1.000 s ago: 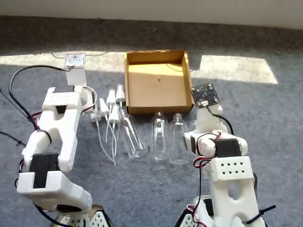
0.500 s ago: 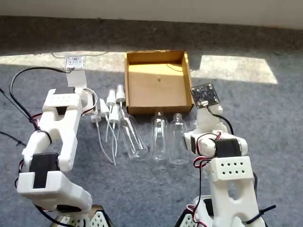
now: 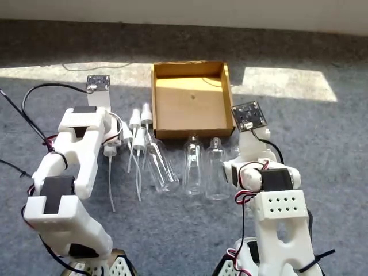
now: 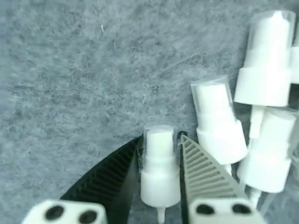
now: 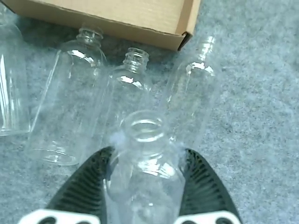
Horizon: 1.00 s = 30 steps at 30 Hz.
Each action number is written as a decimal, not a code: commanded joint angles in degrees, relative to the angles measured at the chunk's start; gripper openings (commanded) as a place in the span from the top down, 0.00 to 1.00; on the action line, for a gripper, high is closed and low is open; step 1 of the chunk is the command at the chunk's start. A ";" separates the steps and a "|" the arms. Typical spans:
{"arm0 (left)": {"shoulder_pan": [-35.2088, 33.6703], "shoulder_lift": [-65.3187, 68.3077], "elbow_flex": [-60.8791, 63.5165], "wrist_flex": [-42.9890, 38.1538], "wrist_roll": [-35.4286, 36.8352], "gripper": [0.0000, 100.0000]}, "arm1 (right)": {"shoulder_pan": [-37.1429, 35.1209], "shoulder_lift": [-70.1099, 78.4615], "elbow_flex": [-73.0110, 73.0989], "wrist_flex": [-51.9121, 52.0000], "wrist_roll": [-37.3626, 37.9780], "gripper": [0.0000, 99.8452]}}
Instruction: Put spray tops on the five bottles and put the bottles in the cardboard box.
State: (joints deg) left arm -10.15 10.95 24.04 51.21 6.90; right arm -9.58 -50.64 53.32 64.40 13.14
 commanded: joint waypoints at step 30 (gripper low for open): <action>28.35 -61.67 -17.45 5.10 5.71 1.00 | -16.22 -38.46 19.30 -23.34 -0.70 1.00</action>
State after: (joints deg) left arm 11.21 -50.33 7.69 67.38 12.00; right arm -23.47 -79.03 67.47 43.30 12.62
